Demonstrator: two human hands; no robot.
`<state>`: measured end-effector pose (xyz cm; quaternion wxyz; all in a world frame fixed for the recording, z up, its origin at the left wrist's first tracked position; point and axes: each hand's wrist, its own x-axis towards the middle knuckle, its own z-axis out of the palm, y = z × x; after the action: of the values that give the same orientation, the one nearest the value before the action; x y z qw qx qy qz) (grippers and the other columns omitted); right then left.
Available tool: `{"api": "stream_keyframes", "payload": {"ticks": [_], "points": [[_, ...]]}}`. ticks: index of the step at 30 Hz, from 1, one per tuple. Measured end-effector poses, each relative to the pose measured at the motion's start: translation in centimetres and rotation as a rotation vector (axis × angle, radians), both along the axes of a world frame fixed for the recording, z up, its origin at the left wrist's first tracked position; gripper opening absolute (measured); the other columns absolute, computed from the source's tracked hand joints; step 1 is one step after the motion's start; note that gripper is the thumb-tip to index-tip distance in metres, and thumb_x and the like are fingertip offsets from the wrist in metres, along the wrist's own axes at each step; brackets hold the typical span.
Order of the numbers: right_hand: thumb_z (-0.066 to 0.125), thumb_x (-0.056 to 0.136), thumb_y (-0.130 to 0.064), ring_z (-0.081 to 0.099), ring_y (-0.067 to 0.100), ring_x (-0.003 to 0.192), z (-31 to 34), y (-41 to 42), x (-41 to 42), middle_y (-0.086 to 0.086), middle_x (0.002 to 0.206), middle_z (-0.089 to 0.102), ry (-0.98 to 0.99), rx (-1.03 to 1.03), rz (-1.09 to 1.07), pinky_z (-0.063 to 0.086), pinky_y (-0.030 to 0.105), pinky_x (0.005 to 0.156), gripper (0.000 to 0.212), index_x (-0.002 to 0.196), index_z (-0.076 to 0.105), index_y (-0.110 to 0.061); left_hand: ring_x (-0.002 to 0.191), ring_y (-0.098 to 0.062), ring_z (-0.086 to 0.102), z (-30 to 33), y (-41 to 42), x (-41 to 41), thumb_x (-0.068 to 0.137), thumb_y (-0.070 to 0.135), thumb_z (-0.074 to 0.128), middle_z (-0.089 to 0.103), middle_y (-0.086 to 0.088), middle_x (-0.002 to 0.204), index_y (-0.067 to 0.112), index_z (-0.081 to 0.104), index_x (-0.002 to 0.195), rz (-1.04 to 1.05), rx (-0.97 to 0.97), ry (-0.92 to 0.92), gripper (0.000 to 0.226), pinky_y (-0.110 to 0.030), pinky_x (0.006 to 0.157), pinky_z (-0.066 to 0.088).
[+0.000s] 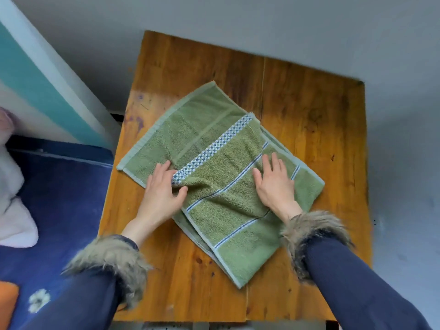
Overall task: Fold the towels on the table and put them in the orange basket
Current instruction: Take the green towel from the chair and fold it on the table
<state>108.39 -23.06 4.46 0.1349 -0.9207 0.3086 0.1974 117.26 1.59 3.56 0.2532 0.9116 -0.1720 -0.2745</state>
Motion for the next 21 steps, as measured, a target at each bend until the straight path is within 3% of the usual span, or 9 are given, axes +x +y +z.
{"api": "stream_keyframes", "payload": {"ticks": [4, 7, 12, 16, 19, 21], "points": [[0.027, 0.099, -0.043, 0.021, 0.031, 0.14, 1.0, -1.1, -5.5, 0.015, 0.154, 0.018, 0.077, -0.011, -0.106, 0.033, 0.05, 0.107, 0.057, 0.148, 0.019, -0.013, 0.146, -0.021, -0.001, -0.1, -3.0, 0.8, 0.091, 0.047, 0.048, 0.007, -0.005, 0.158, 0.012, 0.035, 0.141, -0.182, 0.024, 0.039, 0.063, -0.043, 0.117, 0.0], [0.034, 0.099, -0.035, 0.037, 0.033, 0.128, 1.5, -1.3, -9.8, 0.019, 0.142, 0.034, 0.14, -0.042, -0.147, 0.038, 0.042, 0.1, 0.053, 0.144, 0.027, -0.007, 0.146, -0.022, 0.001, -0.1, -5.4, 0.5, 0.092, 0.043, 0.048, 0.011, -0.005, 0.158, 0.012, 0.04, 0.138, -0.263, 0.019, 0.003, 0.057, -0.046, 0.116, 0.003], [0.037, 0.097, -0.029, 0.06, 0.033, 0.103, 2.2, -2.2, -12.8, 0.016, 0.114, 0.06, 0.241, -0.076, -0.207, 0.047, 0.036, 0.079, 0.035, 0.114, 0.055, -0.004, 0.143, -0.025, 0.018, 0.4, -8.0, -1.1, 0.09, 0.033, 0.057, 0.028, -0.007, 0.153, 0.012, 0.05, 0.132, -0.373, 0.05, -0.053, 0.047, -0.048, 0.116, 0.016], [0.038, 0.098, -0.022, 0.057, 0.025, 0.091, 2.4, -4.7, -11.7, 0.012, 0.107, 0.061, -0.021, -0.123, -0.239, 0.043, 0.032, 0.072, 0.028, 0.112, 0.055, -0.004, 0.112, -0.029, 0.051, 1.4, -8.0, -1.8, 0.086, 0.026, 0.065, 0.058, -0.012, 0.119, 0.006, 0.062, 0.115, -0.28, 0.006, -0.152, 0.035, -0.043, 0.096, 0.042], [0.041, 0.097, -0.014, 0.05, 0.023, 0.103, 2.2, -7.1, -9.4, 0.011, 0.115, 0.055, -0.206, -0.141, -0.192, 0.038, 0.03, 0.081, 0.028, 0.121, 0.051, -0.004, 0.101, -0.029, 0.052, 1.7, -7.2, -1.8, 0.086, 0.022, 0.065, 0.062, -0.01, 0.103, 0.008, 0.064, 0.108, -0.228, 0.026, -0.167, 0.027, -0.045, 0.088, 0.042], [0.043, 0.095, -0.012, 0.045, 0.024, 0.111, 1.7, -8.6, -7.8, 0.011, 0.122, 0.052, -0.171, -0.119, -0.13, 0.037, 0.035, 0.091, 0.032, 0.125, 0.049, -0.006, 0.103, -0.03, 0.051, 1.8, -6.7, -1.7, 0.087, 0.021, 0.064, 0.062, -0.007, 0.103, 0.01, 0.064, 0.106, -0.194, 0.059, -0.193, 0.022, -0.045, 0.088, 0.037]]}}
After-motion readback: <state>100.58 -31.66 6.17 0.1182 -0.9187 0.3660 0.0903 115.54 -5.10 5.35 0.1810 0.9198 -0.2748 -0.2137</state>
